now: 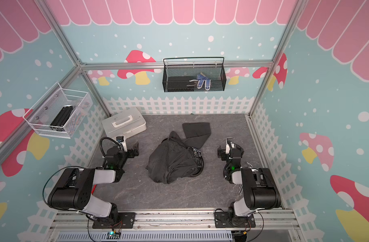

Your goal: Remove the belt from the trousers

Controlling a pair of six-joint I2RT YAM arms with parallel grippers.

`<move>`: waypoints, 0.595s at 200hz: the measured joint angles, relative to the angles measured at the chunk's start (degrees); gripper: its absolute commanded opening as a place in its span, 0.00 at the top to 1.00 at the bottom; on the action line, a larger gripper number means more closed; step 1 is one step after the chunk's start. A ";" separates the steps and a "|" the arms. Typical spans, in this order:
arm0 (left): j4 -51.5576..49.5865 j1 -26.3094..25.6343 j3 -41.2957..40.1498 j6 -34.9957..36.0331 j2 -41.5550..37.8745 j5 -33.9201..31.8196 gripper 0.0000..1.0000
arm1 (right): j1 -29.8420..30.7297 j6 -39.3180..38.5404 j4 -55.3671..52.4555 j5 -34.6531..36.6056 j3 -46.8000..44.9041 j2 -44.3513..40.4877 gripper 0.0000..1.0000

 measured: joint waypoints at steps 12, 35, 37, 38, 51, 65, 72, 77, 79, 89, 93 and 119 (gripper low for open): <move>-0.02 0.00 0.00 0.02 0.00 0.00 0.01 | 0.00 0.00 0.00 0.04 0.00 0.00 0.01; 0.00 0.00 0.00 0.00 0.00 0.00 0.01 | 0.00 0.00 0.00 0.15 0.00 0.00 0.01; 0.00 0.00 0.00 0.00 0.00 0.00 0.01 | 0.00 0.00 0.00 0.15 0.00 0.00 0.01; 0.00 0.00 0.00 0.02 0.00 0.00 0.01 | 0.00 0.00 0.00 0.17 0.00 0.00 0.01; 0.00 0.00 0.00 0.02 0.00 0.00 0.01 | 0.00 0.00 0.00 0.22 0.00 0.00 0.01; 0.00 0.00 0.00 0.00 0.00 0.00 0.01 | 0.00 0.00 0.00 0.33 0.00 0.00 0.01; 0.00 0.00 0.00 0.00 0.00 0.00 0.01 | 0.00 0.00 0.00 0.35 0.00 0.00 0.01; 0.00 0.00 0.00 0.00 0.00 0.00 0.01 | 0.00 0.00 0.00 0.35 0.00 0.00 0.01; 0.00 0.00 0.00 0.00 0.00 0.00 0.01 | 0.00 0.00 0.00 0.35 0.00 0.00 0.01; 0.00 0.00 0.00 0.00 0.00 0.00 0.01 | 0.00 0.00 0.00 0.35 0.00 0.00 0.01; 0.00 0.00 0.00 0.00 0.00 0.00 0.01 | 0.00 0.00 0.00 0.35 0.00 0.00 0.01; 0.00 0.00 0.00 0.00 0.00 0.00 0.01 | 0.00 0.00 0.00 0.37 0.00 0.00 0.01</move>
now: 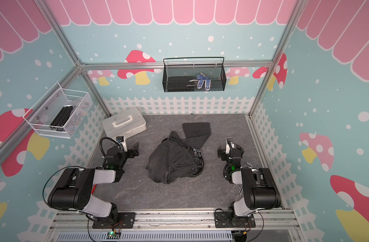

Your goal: Remove the belt from the trousers

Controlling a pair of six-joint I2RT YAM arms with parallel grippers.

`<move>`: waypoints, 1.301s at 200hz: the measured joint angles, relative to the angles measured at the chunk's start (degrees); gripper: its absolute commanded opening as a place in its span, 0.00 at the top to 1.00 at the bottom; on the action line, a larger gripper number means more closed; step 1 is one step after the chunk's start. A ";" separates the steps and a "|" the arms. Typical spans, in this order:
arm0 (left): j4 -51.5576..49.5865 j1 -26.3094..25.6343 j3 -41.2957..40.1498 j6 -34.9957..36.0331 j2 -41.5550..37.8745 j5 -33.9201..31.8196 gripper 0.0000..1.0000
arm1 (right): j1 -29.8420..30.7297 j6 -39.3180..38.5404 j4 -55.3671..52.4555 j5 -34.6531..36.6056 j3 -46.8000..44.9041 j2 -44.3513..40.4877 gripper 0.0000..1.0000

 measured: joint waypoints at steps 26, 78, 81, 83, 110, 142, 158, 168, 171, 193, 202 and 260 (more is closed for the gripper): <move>-0.02 0.00 0.00 0.00 0.00 0.00 0.01 | 0.00 0.00 0.00 0.00 0.00 0.00 0.01; -28.74 -2.27 17.49 -1.86 -5.84 -4.11 0.01 | 1.36 -1.29 -30.34 3.87 17.27 -6.58 0.01; -31.17 -2.71 19.71 -2.25 -6.27 -4.24 0.01 | 1.44 -1.64 -33.33 4.11 20.13 -6.64 0.01; -32.83 -3.17 21.42 -2.69 -6.60 -4.20 0.01 | 1.49 -1.75 -34.42 4.09 21.46 -6.64 0.01; -51.98 -10.60 43.71 -10.12 -7.85 -4.90 0.06 | 3.87 -4.44 -54.69 2.43 43.78 -6.16 0.03; -61.81 -17.38 51.41 -29.66 -7.50 -0.57 0.22 | 14.14 -8.07 -66.73 0.70 48.81 -5.99 0.03; -64.17 -19.19 49.22 -42.12 -5.75 1.62 0.34 | 20.96 -9.31 -71.28 -0.11 47.95 -3.80 0.05; -65.07 -20.68 46.93 -47.93 -4.33 2.27 0.38 | 23.58 -9.20 -73.24 -1.25 47.28 -2.16 0.06; -65.35 -21.31 46.31 -49.83 -3.98 2.34 0.40 | 24.00 -9.16 -73.61 -1.68 47.04 -1.73 0.07; -68.06 -25.88 43.71 -58.62 -1.51 2.82 0.53 | 24.22 -7.78 -75.52 -3.78 44.83 0.11 0.09; -68.41 -27.26 43.67 -60.78 -0.96 3.32 0.54 | 24.06 -6.99 -76.11 -4.24 44.30 0.70 0.10; -68.19 -28.96 43.67 -68.30 -0.85 3.85 0.54 | 23.82 -5.11 -76.74 -9.53 45.55 6.54 0.22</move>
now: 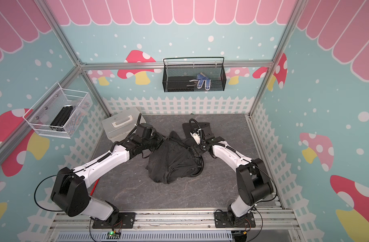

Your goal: Remove the belt from the trousers

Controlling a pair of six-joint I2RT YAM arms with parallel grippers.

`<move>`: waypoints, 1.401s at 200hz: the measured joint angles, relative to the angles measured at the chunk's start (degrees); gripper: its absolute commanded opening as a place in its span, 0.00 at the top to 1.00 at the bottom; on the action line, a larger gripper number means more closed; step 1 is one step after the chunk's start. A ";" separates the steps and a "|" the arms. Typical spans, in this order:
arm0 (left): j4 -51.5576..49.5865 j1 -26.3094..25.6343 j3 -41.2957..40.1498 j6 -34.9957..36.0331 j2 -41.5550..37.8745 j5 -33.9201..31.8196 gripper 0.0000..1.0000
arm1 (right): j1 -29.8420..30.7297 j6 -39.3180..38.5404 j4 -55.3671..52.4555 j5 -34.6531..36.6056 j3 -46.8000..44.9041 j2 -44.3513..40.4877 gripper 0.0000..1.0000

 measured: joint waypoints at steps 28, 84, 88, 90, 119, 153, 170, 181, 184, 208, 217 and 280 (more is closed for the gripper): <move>0.07 0.00 0.00 -1.01 0.17 0.00 0.54 | 0.00 0.50 -0.61 -2.62 1.16 1.97 0.26; 0.46 -0.33 0.33 -1.86 3.80 0.26 0.54 | 0.00 0.09 -1.27 -3.34 2.43 3.17 0.38; 0.48 -0.37 0.37 -1.86 3.93 0.28 0.54 | 0.00 0.13 -1.31 -3.41 2.58 3.41 0.40; 0.48 -0.42 0.37 -1.86 4.00 0.33 0.54 | 0.00 0.04 -1.31 -3.43 2.64 3.56 0.40; 0.57 -0.70 0.57 -2.03 4.07 0.39 0.55 | 0.00 -0.48 -1.79 -3.63 4.44 6.12 0.46; 0.90 -0.76 1.18 -2.05 4.11 0.33 0.55 | 0.00 -1.11 -2.16 -3.65 5.62 7.89 0.52; 1.05 -1.01 1.86 -2.05 4.28 0.20 0.56 | 0.00 -1.38 -2.43 -3.65 5.64 7.89 0.54; 1.14 -1.27 2.38 -2.05 4.57 0.17 0.56 | 0.00 -1.40 -2.56 -3.63 5.64 7.91 0.56; 1.22 -1.38 2.51 -2.05 4.70 0.17 0.56 | 0.00 -1.46 -2.60 -3.63 5.64 7.89 0.56; 1.36 -2.12 3.34 -2.05 5.57 0.17 0.56 | 0.00 -1.73 -2.71 -3.65 5.64 7.91 0.65; 1.36 -2.29 3.56 -2.05 5.86 0.17 0.57 | 0.00 -1.99 -2.75 -3.67 5.64 7.91 0.66; 1.36 -2.60 4.35 -2.03 6.80 0.17 0.57 | 0.00 -2.25 -2.84 -4.20 5.64 9.14 0.73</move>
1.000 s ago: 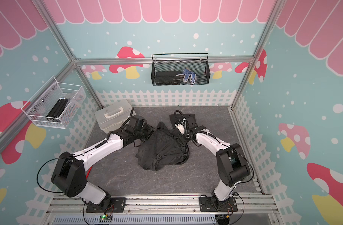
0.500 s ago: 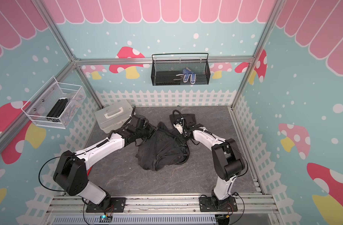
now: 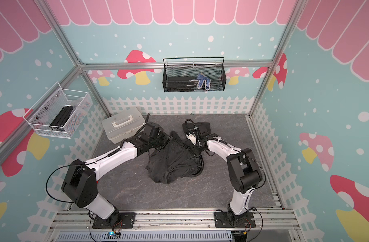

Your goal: Remove the belt from the trousers

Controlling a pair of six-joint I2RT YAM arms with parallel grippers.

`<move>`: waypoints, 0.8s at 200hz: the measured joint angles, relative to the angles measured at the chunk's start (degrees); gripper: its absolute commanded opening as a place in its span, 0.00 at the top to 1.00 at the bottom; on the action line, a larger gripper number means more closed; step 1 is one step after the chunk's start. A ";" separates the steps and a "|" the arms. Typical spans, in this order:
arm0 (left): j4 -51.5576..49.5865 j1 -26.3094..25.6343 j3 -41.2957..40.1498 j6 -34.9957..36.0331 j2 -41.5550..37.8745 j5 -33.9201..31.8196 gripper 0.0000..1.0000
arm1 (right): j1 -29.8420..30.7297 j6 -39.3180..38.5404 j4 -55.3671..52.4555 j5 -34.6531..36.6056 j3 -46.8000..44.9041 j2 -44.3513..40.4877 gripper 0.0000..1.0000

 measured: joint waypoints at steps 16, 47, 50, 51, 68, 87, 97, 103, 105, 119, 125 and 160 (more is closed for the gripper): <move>0.00 0.00 0.11 0.00 0.09 0.02 0.57 | 0.00 -0.07 0.02 -0.31 0.00 0.48 0.79; -0.02 0.00 0.72 0.00 0.61 0.02 0.58 | 0.00 -0.15 0.13 -0.94 0.04 0.72 0.85; -0.02 0.00 0.85 0.00 0.72 0.02 0.58 | 0.00 -0.15 0.11 -0.94 0.09 0.72 0.85; -0.02 -0.02 0.85 0.00 0.74 0.02 0.58 | 0.00 -0.15 0.11 -0.94 0.09 0.72 0.85; 0.00 -0.02 1.05 0.00 1.05 0.04 0.58 | 0.00 -0.15 0.07 -1.16 0.24 0.79 0.86; 0.00 -0.02 1.05 0.02 1.22 0.04 0.58 | 0.00 -0.11 0.07 -1.40 0.37 0.92 0.86; -0.02 -0.02 1.09 0.02 1.33 0.07 0.58 | 0.00 -0.11 0.04 -1.44 0.44 1.05 0.83; -0.02 -0.02 1.20 0.02 1.46 0.15 0.58 | -0.02 -0.09 0.04 -1.49 0.46 1.09 0.82; 0.00 -0.02 1.25 0.04 1.51 0.20 0.58 | -0.02 0.00 0.04 -1.51 0.48 1.11 0.82; -0.02 -0.02 1.68 0.04 1.92 0.28 0.58 | -0.02 0.02 -0.04 -1.64 0.57 1.11 0.82; 0.00 -0.04 1.79 0.07 2.03 0.28 0.58 | -0.02 0.04 -0.09 -1.73 0.63 1.11 0.81; 0.00 -0.13 1.84 0.11 2.19 0.46 0.58 | 0.00 0.11 -0.79 -2.29 1.49 1.11 0.75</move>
